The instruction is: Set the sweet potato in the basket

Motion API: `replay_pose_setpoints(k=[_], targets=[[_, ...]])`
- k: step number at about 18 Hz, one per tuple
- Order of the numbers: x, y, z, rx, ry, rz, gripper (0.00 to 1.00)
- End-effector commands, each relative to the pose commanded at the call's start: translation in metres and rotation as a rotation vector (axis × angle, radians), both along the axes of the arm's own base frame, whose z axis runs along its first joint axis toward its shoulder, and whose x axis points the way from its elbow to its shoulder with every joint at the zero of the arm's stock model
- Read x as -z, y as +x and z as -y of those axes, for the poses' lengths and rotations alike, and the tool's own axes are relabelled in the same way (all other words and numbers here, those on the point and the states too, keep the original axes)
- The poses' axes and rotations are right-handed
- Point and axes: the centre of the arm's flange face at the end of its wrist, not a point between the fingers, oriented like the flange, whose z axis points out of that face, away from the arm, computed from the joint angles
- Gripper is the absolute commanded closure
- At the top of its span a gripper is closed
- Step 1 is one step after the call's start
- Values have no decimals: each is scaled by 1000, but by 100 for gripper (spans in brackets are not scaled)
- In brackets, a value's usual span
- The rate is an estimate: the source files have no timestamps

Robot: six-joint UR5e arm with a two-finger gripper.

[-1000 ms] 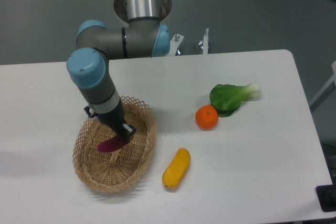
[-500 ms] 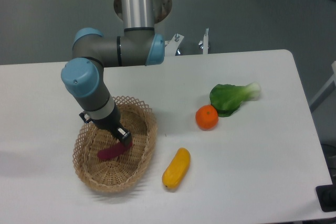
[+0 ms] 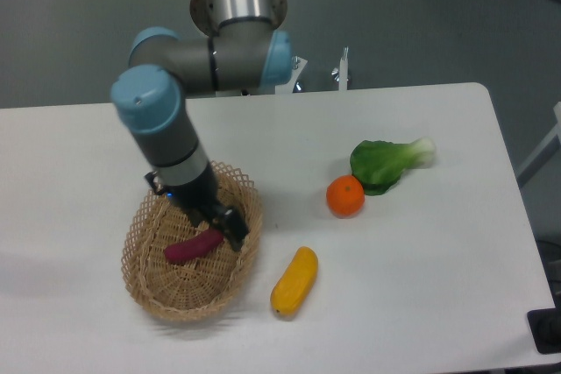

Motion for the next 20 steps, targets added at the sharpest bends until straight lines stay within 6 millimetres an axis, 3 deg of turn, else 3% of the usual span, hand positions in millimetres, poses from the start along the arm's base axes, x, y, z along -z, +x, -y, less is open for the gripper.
replay_pose_setpoints(k=[6,11,16,20], targets=[[-40,-90,72,38,-32,-5,0],[-72,-144,129,184,-122,67,0],[-86,-175,192,348,-138,106,0],[-85,-183,208,383,-145,107,0]])
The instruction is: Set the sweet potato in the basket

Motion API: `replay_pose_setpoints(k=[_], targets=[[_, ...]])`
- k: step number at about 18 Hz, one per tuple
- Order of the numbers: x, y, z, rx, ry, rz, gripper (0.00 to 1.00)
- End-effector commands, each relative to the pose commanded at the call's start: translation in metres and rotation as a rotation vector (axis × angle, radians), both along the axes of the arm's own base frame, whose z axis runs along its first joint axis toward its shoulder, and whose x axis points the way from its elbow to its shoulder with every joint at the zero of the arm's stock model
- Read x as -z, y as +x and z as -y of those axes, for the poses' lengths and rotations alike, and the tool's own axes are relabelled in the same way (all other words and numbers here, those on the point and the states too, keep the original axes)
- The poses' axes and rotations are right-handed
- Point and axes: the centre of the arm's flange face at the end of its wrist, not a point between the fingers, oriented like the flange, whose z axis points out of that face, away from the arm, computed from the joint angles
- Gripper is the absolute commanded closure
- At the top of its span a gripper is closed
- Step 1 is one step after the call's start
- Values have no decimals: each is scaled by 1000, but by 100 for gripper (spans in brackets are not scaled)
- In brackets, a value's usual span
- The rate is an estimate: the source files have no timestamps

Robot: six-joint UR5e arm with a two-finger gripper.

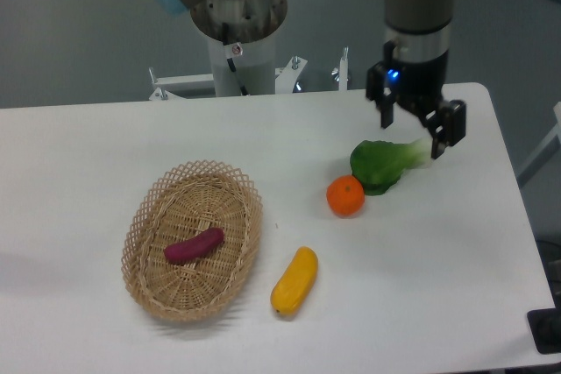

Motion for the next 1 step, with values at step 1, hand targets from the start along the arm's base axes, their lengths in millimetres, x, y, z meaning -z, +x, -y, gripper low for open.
replay_pose_setpoints(k=[1], targets=[[0,0,0,0,0,0,0]])
